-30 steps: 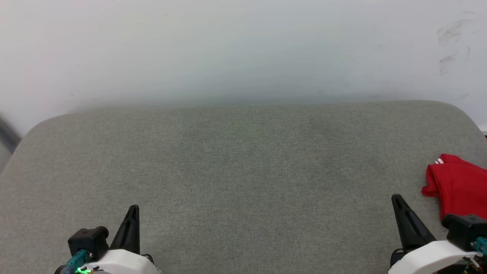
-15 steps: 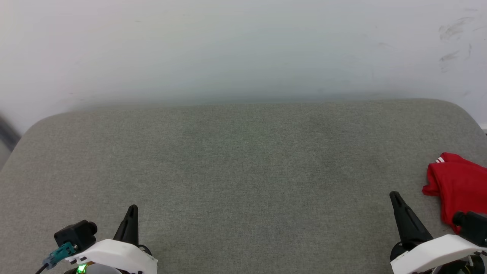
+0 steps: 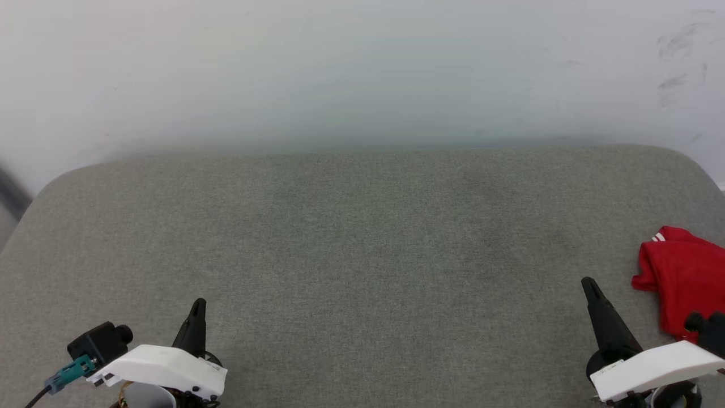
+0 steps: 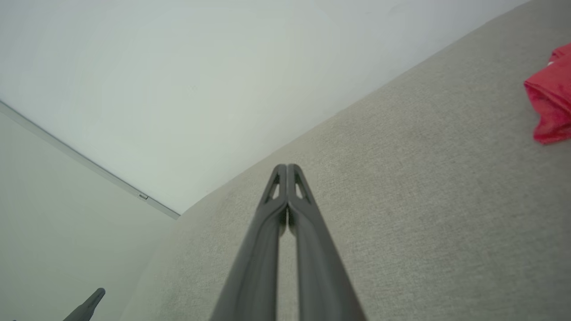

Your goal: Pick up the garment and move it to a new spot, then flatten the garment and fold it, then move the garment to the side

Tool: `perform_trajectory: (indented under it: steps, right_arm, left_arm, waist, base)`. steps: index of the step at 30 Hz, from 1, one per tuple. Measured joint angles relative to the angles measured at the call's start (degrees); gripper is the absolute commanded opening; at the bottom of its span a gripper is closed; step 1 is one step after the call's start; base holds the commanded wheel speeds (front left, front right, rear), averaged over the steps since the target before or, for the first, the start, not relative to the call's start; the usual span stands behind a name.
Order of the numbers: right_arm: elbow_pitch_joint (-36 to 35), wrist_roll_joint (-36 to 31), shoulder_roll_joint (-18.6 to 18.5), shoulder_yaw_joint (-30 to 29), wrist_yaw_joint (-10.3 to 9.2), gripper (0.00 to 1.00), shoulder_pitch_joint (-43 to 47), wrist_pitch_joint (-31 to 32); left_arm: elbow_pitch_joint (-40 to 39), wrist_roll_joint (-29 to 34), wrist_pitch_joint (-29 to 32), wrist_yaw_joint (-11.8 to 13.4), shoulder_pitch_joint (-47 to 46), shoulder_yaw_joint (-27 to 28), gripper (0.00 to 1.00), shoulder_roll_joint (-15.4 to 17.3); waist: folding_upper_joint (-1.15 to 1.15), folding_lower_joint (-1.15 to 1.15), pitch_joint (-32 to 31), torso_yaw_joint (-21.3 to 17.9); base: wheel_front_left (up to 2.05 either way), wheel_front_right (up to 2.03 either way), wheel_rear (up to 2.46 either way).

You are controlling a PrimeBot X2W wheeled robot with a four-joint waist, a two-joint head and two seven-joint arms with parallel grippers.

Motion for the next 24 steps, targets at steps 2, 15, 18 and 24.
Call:
perform_trajectory:
  steps: [2,15,18,24]
  right_arm:
    - [0.42,1.51,-0.01,-0.07,0.0,0.0,-0.37,0.0]
    - [2.91,11.25,-0.09,-0.43,0.0,0.0,-1.71,-0.04]
    - [3.38,13.24,-0.1,-0.54,0.0,0.0,-2.29,-0.14]
    - [4.48,17.2,-0.13,-0.77,0.0,0.0,-2.69,-0.21]
  left_arm:
    - [0.18,-1.0,0.3,-0.57,-0.1,0.7,0.0,-0.34]
    - [1.42,-7.23,2.65,-3.88,-0.92,4.59,0.0,-3.46]
    - [1.68,-8.47,3.2,-4.59,-1.07,5.47,0.0,-3.94]
    - [2.27,-11.02,4.14,-5.93,-1.26,7.04,0.0,-5.32]
  waist:
    - [0.0,0.0,0.06,0.03]
    - [0.0,0.0,0.46,0.24]
    - [0.0,0.0,0.55,0.29]
    - [0.0,0.0,0.73,0.39]
  base:
    - [0.0,0.0,0.0]
    - [0.0,0.0,0.0]
    - [0.0,0.0,0.0]
    - [0.0,0.0,0.0]
